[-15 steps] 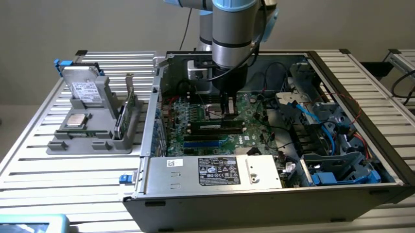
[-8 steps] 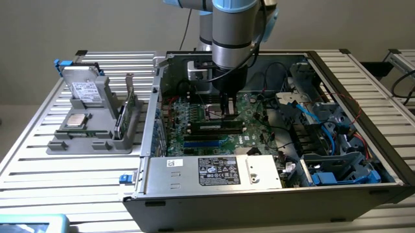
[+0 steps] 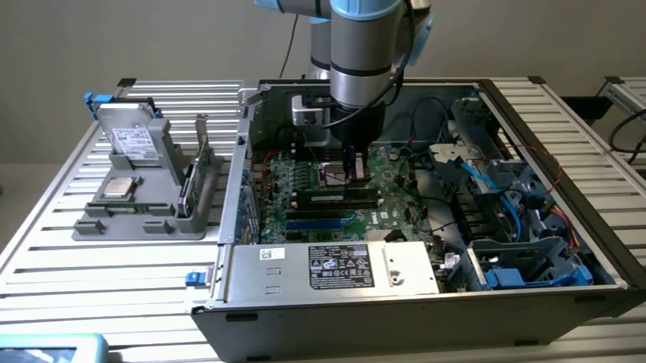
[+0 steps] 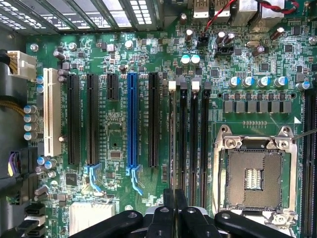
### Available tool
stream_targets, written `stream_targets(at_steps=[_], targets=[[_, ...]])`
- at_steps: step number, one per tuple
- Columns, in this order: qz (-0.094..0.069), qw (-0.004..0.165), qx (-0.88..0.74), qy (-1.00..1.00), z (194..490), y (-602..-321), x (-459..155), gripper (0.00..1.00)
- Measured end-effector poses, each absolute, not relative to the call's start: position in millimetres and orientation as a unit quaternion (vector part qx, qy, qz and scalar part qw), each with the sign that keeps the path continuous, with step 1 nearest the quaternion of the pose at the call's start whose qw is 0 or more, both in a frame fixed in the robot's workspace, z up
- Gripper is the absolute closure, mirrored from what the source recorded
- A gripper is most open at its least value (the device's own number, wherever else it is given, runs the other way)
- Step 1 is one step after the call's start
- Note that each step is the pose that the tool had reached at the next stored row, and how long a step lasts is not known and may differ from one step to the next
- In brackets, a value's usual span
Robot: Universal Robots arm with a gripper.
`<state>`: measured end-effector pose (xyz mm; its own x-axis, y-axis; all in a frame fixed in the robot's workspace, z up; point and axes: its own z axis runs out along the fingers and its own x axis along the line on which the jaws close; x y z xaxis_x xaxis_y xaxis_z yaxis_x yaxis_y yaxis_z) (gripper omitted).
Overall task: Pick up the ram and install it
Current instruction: 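Insert the ram into the slot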
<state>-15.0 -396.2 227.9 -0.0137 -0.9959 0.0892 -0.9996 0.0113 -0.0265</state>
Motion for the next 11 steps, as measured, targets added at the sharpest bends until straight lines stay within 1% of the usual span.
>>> stream_targets(at_steps=[11], targets=[[0.041,0.022,0.701,-0.712,226.7,-396.2,-15.0,0.87]])
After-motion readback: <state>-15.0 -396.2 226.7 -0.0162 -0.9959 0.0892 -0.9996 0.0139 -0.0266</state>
